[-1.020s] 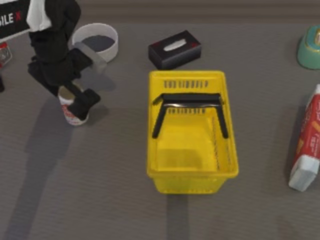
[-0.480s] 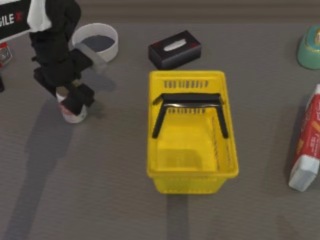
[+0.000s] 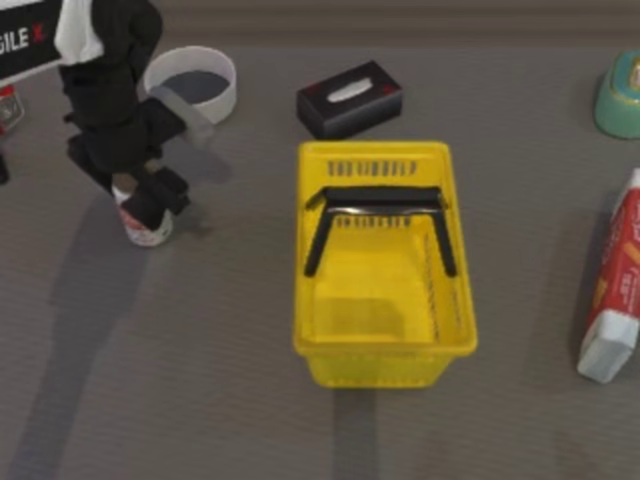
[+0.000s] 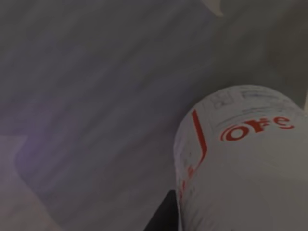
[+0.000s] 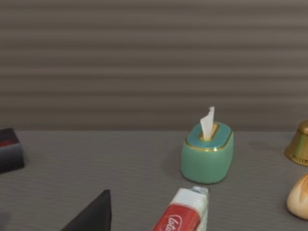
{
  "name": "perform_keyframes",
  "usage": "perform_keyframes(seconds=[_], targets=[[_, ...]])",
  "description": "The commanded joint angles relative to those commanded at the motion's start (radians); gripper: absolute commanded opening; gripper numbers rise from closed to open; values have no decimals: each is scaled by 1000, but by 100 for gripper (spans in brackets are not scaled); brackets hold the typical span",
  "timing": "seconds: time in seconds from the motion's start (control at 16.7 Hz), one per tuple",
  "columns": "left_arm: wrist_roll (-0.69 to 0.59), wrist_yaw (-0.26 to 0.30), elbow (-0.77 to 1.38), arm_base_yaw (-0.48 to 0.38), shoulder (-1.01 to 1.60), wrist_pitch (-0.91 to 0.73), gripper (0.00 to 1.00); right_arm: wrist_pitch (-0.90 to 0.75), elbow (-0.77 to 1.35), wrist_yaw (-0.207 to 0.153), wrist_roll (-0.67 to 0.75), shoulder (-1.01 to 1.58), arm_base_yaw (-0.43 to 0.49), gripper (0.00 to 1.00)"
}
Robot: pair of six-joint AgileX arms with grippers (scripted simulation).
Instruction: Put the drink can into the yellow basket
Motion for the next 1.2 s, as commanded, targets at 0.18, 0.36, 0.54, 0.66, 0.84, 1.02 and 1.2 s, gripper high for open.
perform_keyframes(seconds=[0.18, 0.36, 0.54, 0.66, 0.84, 1.02, 1.2], targets=[[0, 0, 0, 0, 0, 0, 0, 0, 0, 0, 0, 0, 0, 100], [1, 0, 0, 2, -1, 0, 0, 0, 0, 0, 0, 0, 0, 100], [-7, 27, -8, -3, -4, 32, 0, 0, 0, 0, 0, 0, 0, 100], [-31, 86, -27, -11, -9, 107, 0, 0, 0, 0, 0, 0, 0, 100], [-91, 227, -73, -26, -21, 298, 0, 0, 0, 0, 0, 0, 0, 100], [-175, 413, -140, -43, -39, 577, 0, 0, 0, 0, 0, 0, 0, 100], [-273, 622, -226, -63, -66, 908, 0, 0, 0, 0, 0, 0, 0, 100]])
